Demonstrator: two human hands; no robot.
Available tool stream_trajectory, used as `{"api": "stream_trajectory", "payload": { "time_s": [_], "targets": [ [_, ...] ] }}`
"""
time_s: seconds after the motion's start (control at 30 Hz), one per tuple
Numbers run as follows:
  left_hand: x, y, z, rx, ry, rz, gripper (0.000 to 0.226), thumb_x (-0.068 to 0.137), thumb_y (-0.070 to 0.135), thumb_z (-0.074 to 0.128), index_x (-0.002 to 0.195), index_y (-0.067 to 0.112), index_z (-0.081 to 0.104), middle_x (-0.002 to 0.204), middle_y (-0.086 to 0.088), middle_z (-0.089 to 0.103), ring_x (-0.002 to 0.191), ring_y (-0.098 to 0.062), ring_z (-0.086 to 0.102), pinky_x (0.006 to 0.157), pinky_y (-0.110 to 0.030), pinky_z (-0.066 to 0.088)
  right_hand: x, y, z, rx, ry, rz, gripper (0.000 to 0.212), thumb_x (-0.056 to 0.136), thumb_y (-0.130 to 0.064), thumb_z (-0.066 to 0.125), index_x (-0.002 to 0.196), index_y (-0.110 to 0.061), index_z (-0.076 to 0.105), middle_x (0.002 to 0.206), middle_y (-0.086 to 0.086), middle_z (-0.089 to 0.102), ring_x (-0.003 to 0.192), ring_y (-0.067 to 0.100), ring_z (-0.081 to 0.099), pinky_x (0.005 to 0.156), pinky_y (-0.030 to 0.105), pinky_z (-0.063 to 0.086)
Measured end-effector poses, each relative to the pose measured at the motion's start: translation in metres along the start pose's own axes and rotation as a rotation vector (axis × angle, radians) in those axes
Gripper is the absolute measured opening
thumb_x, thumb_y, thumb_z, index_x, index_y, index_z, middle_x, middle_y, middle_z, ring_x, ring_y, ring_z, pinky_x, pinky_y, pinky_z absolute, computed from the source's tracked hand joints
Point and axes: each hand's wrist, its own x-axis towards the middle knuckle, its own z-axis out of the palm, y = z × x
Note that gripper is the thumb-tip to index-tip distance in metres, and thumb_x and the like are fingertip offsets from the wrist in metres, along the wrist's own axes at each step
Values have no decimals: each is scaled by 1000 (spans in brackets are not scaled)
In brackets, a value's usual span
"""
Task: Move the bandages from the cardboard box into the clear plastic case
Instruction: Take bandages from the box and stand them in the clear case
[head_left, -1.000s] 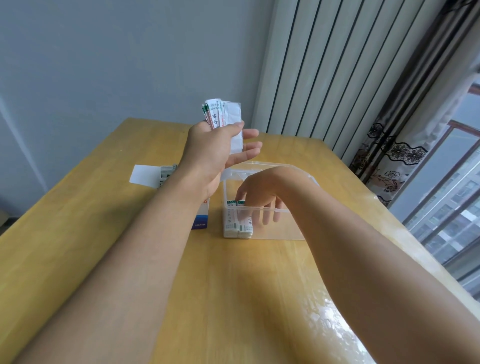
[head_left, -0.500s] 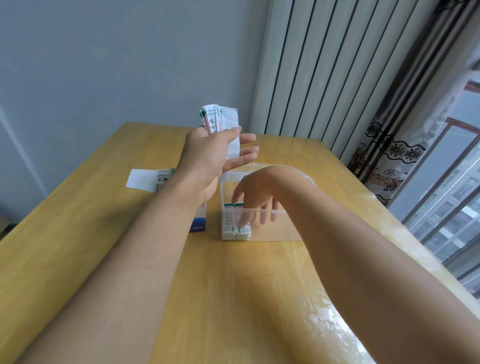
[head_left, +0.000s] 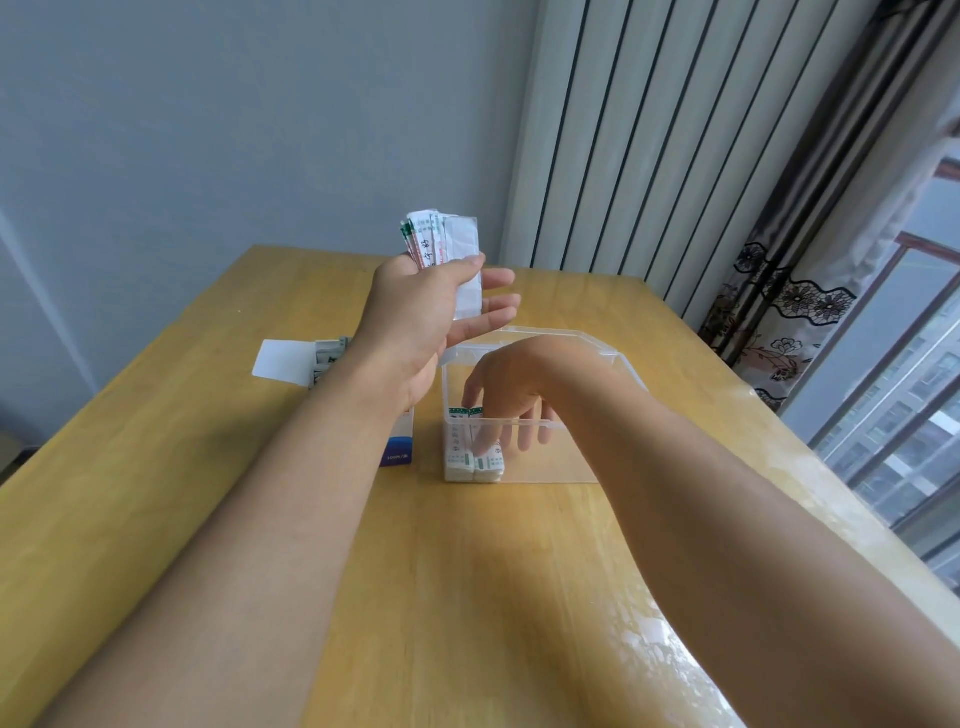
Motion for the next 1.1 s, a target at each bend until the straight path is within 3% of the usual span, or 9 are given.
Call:
{"api": "stream_trajectory", "payload": {
  "time_s": [0.23,0.47,0.6,0.8,0.9,1.0,1.1],
  "targets": [
    [1,1,-1,-3,-4,0,33,103,9,55,136,7,53,99,-14,77,86,-29,77,73,-35,63,-10,6,-1,36,-29,-45,51,99,-29,63,147,-24,47,106,3,75,95,24,76,90,48,60],
    [1,-1,0,-4,1,-6,37,103,10,55,139,8,50,100,-14,77,86,-29,77,73,-36,63,5,-1,1,19,-25,15,81,80,-52,80,146,-23,45,100,7,78,90,29,76,92,51,58],
    [1,-1,0,0,1,-7,39,103,10,55,141,7,50,101,-14,77,86,-28,77,75,-37,64,11,-2,3,14,-25,44,83,76,-54,82,145,-22,47,96,6,79,86,28,77,92,50,57],
    [1,-1,1,-13,-1,-22,35,103,10,55,138,7,52,99,-14,78,86,-29,77,73,-36,63,-6,1,3,95,-12,-18,54,99,-35,62,147,-17,45,86,5,79,85,24,77,86,45,61],
    [0,-1,1,-15,-1,-28,31,103,8,55,134,8,54,98,-14,78,86,-30,77,73,-35,64,-17,5,4,166,-1,-36,47,105,-28,49,151,-19,40,95,8,79,88,26,77,88,46,60],
    [1,-2,-2,1,-10,-40,27,102,5,55,129,4,56,97,-15,77,85,-30,77,73,-35,63,-40,21,0,285,172,-88,45,108,-29,41,153,-26,36,108,7,76,95,26,75,87,43,60],
    [-1,-2,-1,44,-33,-93,17,101,4,56,117,1,61,86,-14,70,69,-22,74,66,-34,62,-62,49,1,522,565,-141,31,106,-24,44,132,-25,61,97,-1,77,82,16,74,72,36,63]
  ]
}}
